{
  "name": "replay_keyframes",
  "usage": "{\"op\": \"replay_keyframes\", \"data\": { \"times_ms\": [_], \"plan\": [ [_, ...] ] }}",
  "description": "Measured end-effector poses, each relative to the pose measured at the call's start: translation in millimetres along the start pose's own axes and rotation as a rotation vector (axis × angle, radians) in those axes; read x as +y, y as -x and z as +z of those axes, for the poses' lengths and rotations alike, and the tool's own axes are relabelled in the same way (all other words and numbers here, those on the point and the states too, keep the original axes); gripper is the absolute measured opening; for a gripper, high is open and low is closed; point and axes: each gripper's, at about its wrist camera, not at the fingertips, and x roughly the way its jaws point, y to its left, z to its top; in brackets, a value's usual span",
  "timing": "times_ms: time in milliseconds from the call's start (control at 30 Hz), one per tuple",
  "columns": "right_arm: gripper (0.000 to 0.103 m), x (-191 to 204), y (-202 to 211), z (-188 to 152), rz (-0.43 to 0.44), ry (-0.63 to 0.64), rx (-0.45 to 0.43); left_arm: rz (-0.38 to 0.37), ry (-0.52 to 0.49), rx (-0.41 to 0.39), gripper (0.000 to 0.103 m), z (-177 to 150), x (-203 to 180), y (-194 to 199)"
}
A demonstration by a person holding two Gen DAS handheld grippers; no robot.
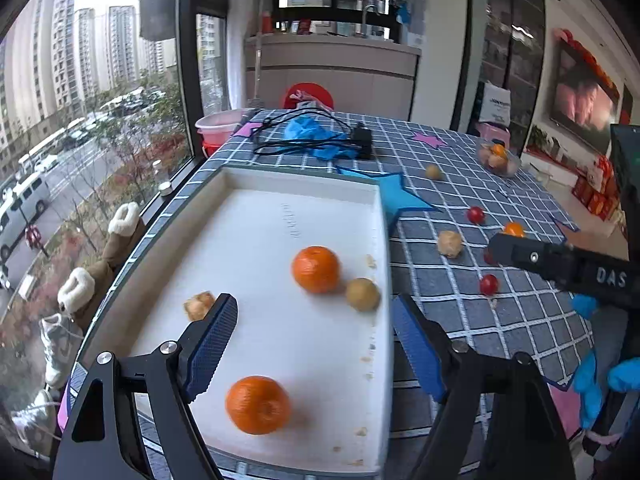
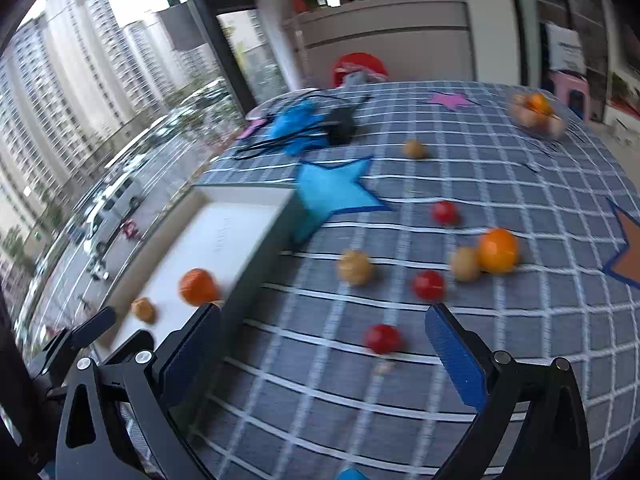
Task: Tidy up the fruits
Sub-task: 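Move both open grippers from the tray back over the table fruits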
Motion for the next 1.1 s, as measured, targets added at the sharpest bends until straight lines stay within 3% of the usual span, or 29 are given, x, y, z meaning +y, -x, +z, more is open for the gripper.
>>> {"op": "replay_keyframes", "data": {
  "times_ms": [600,833,1100],
  "plan": [
    [0.102,-132.2,29.1,-33.3,-0.147,-0.24,0.015,-0.062,-0.17,0.071,0.083,0.6,-97.2,-18.8],
    [0.102,-144.2,40.4,-46.2,-0.319,-0.124,0.019,-0.105,-0.17,0.15,0.083,-1.0,-119.7,-40.6],
    [0.103,-138.3,32.7,-54.6,-0.325,-0.026,0.037,-0.074,-0.211,0.202,0.083,3.6,-144.3,-70.2]
  ]
}}
